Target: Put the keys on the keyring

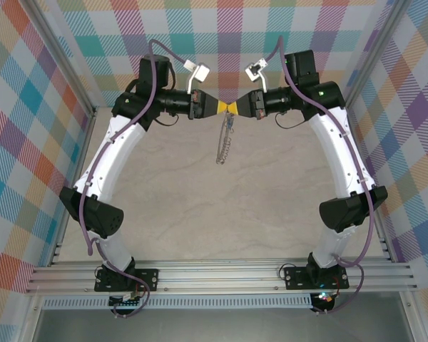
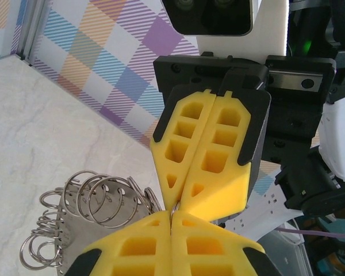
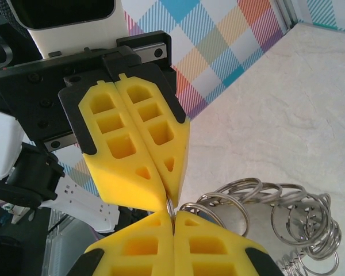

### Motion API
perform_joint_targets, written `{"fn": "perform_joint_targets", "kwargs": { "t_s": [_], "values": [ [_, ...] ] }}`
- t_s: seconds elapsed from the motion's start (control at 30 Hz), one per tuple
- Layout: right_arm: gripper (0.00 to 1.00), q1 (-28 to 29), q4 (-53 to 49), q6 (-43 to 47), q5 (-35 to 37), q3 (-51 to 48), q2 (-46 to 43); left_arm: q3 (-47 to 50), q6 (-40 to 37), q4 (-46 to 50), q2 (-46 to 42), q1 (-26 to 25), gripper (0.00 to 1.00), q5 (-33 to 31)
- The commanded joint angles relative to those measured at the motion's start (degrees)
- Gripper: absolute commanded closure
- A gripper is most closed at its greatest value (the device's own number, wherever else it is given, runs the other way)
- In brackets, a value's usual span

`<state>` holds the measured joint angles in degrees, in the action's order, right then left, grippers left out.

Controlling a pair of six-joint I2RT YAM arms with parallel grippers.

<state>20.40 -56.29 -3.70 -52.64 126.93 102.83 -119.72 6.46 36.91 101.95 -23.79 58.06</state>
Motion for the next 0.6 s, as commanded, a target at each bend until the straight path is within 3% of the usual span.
{"fn": "perform_joint_targets", "kwargs": {
  "t_s": [0.0,0.17,0.27,0.43,0.57],
  "values": [
    [1.0,0.1,4.6,-1.6,-2.2,1.7,-1.0,-1.4,0.5,-1.0,0.4,-0.2,0.97,3.0],
    [1.0,0.1,5.8,-2.8,-3.2,1.6,-0.8,-1.5,0.6,-0.9,0.6,-1.0,0.84,2.6],
    [1.0,0.2,5.8,-3.0,-3.2,1.6,-0.8,-1.5,0.6,-1.2,0.8,-1.4,0.86,2.6],
    [1.0,0.1,5.8,-3.2,-2.9,1.6,-0.8,-1.7,0.6,-1.7,1.2,-2.1,1.0,1.7],
    [0.99,0.0,5.8,-3.4,-2.0,1.6,-1.0,-1.7,0.6,-2.0,0.8,-2.3,1.0,-1.5]
  ]
}}
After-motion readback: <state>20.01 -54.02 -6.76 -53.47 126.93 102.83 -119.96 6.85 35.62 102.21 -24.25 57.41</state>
